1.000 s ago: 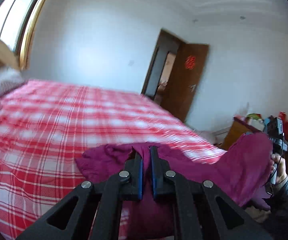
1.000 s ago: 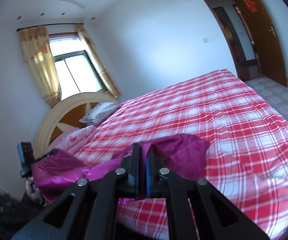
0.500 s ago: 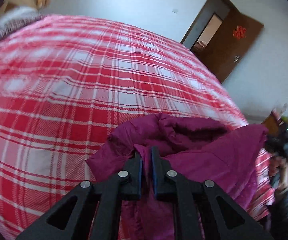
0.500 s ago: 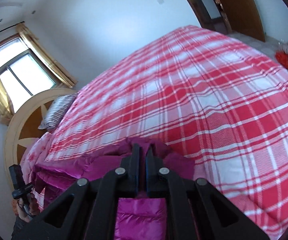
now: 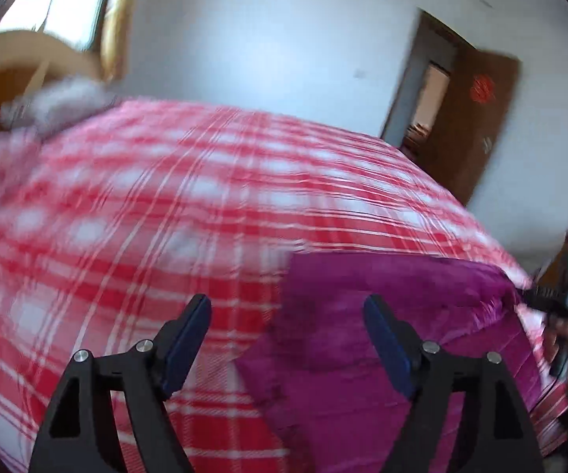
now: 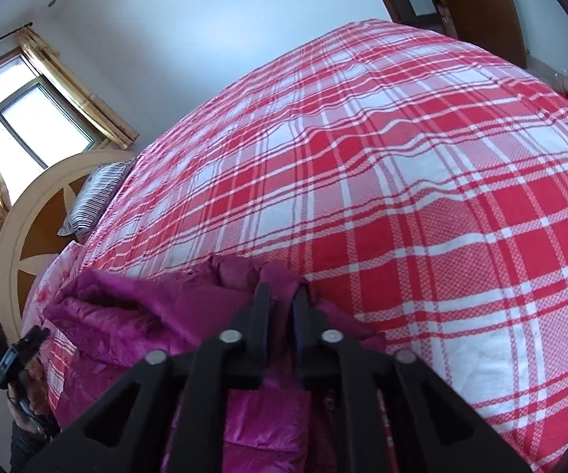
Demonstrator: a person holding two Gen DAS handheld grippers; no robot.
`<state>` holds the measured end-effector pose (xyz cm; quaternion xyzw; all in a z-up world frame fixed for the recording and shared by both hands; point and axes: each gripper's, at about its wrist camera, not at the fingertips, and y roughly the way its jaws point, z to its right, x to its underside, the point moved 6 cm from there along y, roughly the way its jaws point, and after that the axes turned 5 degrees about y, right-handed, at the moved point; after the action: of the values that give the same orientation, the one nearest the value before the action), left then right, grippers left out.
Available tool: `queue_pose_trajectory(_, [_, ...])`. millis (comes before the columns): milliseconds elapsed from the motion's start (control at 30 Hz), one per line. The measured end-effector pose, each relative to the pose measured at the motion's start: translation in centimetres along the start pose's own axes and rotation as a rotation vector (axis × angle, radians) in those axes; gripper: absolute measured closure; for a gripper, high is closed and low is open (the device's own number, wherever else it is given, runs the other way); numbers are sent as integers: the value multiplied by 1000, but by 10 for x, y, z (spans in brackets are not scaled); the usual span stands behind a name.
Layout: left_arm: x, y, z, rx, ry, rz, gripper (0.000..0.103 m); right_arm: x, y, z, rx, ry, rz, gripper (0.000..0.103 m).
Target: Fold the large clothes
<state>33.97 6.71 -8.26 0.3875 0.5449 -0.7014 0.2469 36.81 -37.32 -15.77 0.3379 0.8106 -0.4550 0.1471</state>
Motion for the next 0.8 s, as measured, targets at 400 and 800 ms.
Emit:
queue_pose_trajectory(400, [33,94,97,-211,336,-131,21,22,-20,-97,160,-260,151,19])
queue_pose_trajectory(800, [44,133,72,-212,189,-175,15,49,74,-73,161,-243,26,22])
